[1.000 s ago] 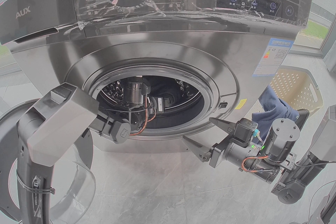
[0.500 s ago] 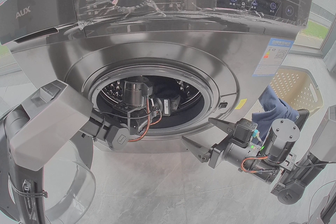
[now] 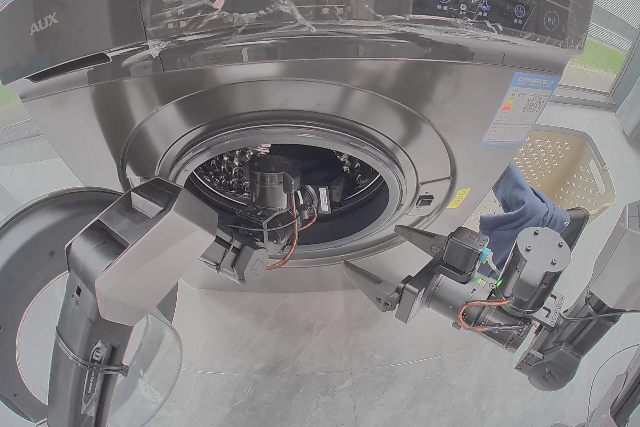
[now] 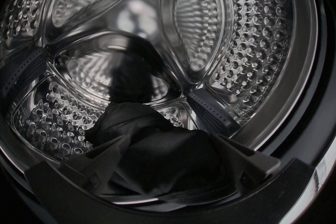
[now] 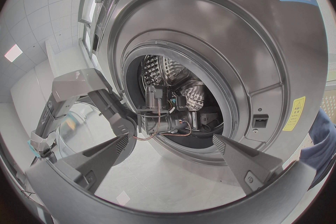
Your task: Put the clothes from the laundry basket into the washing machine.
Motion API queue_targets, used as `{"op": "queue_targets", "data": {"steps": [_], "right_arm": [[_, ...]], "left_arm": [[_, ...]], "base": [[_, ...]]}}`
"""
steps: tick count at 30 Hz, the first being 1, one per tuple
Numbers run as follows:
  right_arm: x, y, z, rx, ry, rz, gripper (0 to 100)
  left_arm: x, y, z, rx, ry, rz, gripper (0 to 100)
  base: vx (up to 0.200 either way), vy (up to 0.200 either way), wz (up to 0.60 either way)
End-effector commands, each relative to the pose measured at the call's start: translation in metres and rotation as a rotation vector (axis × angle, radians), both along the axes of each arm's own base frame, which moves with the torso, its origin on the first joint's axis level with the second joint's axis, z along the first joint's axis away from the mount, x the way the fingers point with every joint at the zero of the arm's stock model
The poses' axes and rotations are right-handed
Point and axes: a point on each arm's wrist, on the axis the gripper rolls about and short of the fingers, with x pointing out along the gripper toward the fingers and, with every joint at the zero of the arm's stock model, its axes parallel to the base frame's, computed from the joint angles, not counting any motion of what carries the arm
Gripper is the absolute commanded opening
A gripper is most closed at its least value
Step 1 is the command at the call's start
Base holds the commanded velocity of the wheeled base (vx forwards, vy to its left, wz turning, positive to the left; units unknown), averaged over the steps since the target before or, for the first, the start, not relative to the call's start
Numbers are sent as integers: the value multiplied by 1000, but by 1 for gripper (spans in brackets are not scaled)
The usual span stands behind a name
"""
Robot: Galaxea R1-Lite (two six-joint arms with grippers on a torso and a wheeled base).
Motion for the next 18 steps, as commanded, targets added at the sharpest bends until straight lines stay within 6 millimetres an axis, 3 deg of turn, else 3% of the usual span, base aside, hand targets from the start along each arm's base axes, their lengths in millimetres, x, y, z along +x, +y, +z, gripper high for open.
{"op": "queue_targets", "data": {"steps": [1,7,18], "right_arm": [[0,0,0,0,0,2,100],[0,1,-1,-1,4,3,100],[0,1,-3,-5,8,3,100]], "left_arm": [[11,-3,-26,14,22,7,0],[18,-4,-23,-5,-3,18,0],[55,19,8,-121,-144,155,0]], "base": [[0,0,0],[0,0,0],[0,0,0]]}}
